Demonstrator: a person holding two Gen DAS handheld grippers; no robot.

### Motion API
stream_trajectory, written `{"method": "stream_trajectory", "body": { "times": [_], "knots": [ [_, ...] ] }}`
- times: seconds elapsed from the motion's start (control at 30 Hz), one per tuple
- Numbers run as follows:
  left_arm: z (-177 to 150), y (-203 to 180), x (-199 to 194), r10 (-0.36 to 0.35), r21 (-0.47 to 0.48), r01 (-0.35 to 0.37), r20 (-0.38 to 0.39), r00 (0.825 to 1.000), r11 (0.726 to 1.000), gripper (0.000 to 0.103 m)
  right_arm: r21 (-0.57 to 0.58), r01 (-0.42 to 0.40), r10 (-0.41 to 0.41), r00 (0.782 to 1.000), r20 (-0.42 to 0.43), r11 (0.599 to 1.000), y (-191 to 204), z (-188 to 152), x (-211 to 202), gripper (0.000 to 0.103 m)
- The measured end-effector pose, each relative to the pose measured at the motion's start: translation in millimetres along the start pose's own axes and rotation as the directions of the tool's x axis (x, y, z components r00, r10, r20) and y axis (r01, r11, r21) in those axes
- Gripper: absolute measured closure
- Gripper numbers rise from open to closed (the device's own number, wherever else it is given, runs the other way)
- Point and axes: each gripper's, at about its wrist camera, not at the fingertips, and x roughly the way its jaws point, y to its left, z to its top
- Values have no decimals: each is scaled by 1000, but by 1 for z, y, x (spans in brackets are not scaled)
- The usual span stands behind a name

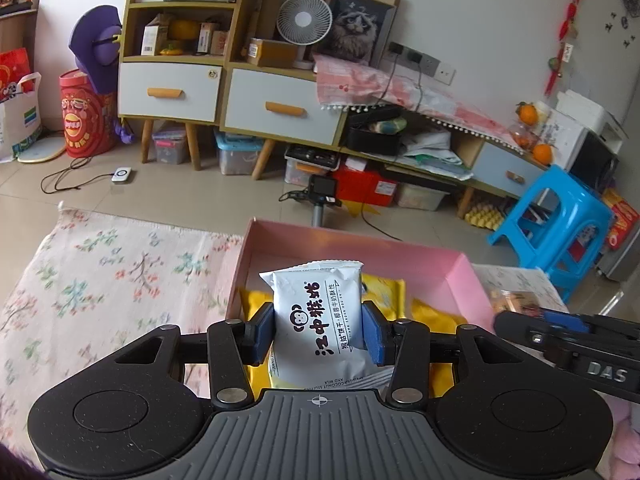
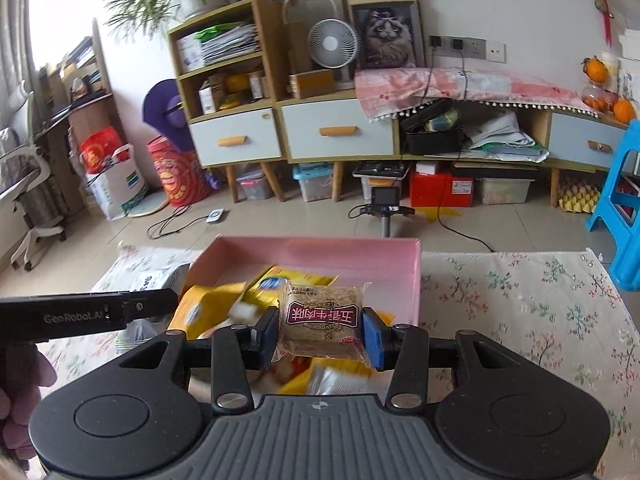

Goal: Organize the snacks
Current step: 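Carry the white packet and cake packet over the pink box, then lower both packets into the box and open both grippers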

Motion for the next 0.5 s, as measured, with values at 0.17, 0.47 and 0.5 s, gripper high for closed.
{"method": "stream_trajectory", "body": {
  "times": [0.17, 0.47, 0.5],
  "knots": [
    [11, -3, 31, 20, 4, -20, 1, 1000, 1000, 60, 0, 7, -7, 1000, 1, 1000, -13, 9, 24, 71],
    [19, -6, 66, 60, 43, -59, -12, 998, 997, 60, 15, 3, -3, 1000, 7, 1000, -28, 12, 55, 71],
    [19, -5, 69, 65, 41, -65, -15, 998, 997, 60, 14, 5, -5, 1000, 9, 1000, -28, 13, 57, 71]
  ]
}}
